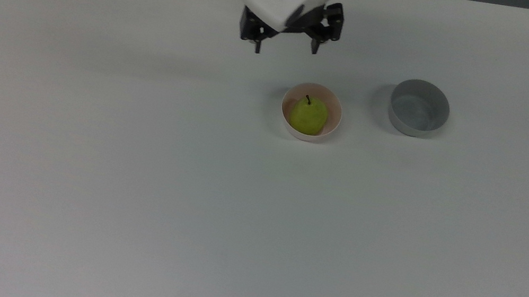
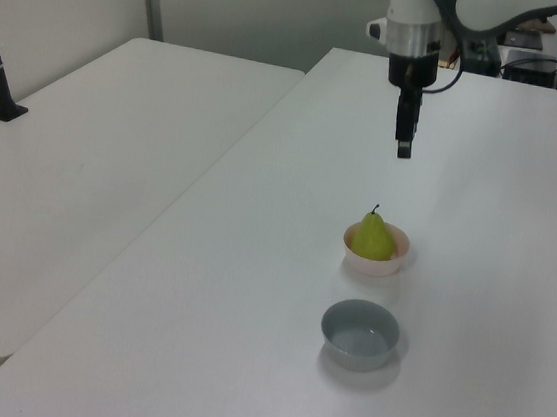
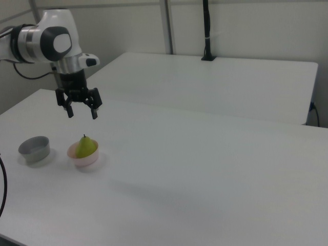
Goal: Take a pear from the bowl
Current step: 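Move the open gripper over the pink bowl holding the green pear, then lower the gripper into the pink bowl around the pear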
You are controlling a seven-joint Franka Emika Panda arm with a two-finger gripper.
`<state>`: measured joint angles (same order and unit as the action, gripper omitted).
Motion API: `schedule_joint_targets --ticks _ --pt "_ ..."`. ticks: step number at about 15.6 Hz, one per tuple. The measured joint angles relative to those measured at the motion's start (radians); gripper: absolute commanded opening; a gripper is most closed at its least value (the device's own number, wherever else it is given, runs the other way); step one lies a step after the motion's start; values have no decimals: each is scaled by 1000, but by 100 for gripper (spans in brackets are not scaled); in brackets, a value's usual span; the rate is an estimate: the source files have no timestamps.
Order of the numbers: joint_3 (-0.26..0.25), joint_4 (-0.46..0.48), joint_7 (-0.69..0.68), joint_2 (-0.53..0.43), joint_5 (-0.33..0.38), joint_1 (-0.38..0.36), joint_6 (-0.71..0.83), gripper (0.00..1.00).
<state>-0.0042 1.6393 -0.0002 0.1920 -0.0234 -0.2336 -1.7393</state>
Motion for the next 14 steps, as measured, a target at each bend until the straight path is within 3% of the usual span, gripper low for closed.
schedule_joint_targets --ticks 3,8,12,14 --pt "1 0 34 42 0 -62 0 100" --pt "0 0 68 113 0 -86 -15 99" --pt "0 0 92 186 0 -96 -86 92" --pt "0 0 101 215 0 -102 -107 83"
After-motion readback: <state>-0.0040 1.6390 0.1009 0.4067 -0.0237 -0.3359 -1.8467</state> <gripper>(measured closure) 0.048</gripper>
